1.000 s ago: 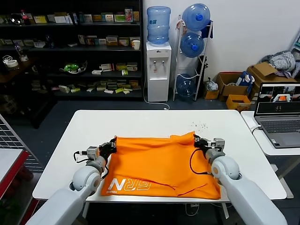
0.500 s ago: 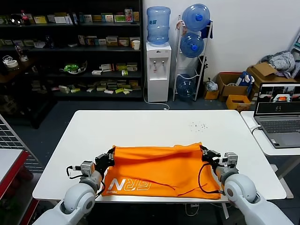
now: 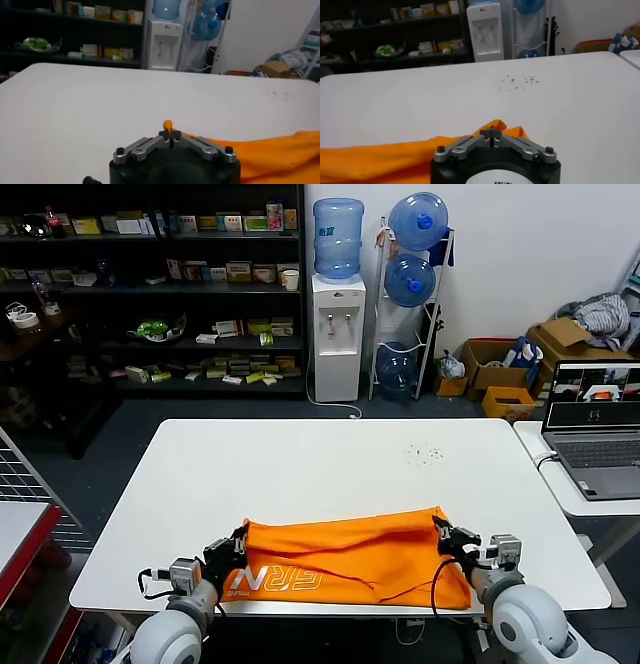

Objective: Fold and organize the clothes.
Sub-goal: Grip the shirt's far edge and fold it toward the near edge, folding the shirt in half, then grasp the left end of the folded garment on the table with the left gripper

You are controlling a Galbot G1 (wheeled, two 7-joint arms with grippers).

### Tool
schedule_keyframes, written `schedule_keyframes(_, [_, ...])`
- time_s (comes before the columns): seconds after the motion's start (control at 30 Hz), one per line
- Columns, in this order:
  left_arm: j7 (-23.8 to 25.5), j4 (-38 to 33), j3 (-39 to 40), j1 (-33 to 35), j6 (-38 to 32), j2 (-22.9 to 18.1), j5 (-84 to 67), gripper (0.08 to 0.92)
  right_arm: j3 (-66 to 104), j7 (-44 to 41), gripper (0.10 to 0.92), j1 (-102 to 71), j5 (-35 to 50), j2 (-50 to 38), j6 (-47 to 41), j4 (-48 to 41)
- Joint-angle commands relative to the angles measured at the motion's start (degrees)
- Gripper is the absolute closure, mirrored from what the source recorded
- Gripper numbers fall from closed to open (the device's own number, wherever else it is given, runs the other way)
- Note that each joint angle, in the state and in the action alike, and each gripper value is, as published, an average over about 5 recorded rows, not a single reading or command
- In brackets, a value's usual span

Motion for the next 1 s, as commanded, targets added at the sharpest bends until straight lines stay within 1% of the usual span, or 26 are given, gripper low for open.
schedule_keyframes(0.03, [-0.60, -2.01, -0.30, 3.04, 0.02, 0.45, 0.87, 0.909, 2.12, 0.64, 0.901, -6.36, 0.08, -0.49, -0.44, 3.61])
schedule_keyframes(0.27, [-1.15, -2.06, -0.45, 3.75, 0.02, 0.37, 1.87, 0.909, 2.18, 0.73, 0.901, -7.13, -0.37, -0.42, -0.43, 3.98])
schedule_keyframes(0.37, [-0.98, -1.27, -0.67, 3.49, -0.05, 0.10, 2.40, 0.909, 2.21, 0.68, 0.901, -7.36, -1.14, -0.42, -0.31, 3.91])
schedule_keyframes(0.47, [-0.69, 0.13, -1.17, 3.07, -0.18, -0.16, 3.19, 0.891, 2.67, 0.14, 0.889, -7.85, -2.33, -0.59, -0.10, 3.91])
schedule_keyframes(0.57, [-0.35, 1.38, -1.75, 2.96, -0.36, -0.17, 3.45, 0.825, 3.61, -0.68, 0.827, -8.55, -2.92, -0.85, 0.37, 4.02])
schedule_keyframes(0.8, [-0.10, 1.37, -2.67, 4.97, -0.36, -0.13, 3.37, 0.617, 6.59, -2.24, 0.620, -10.67, -4.08, -0.99, 1.77, 5.39])
schedule_keyframes(1.0, [0.07, 2.15, -2.68, 6.06, -0.51, -1.23, 3.56, 0.444, 9.24, -2.68, 0.446, -12.83, -4.54, -0.66, 2.14, 6.87])
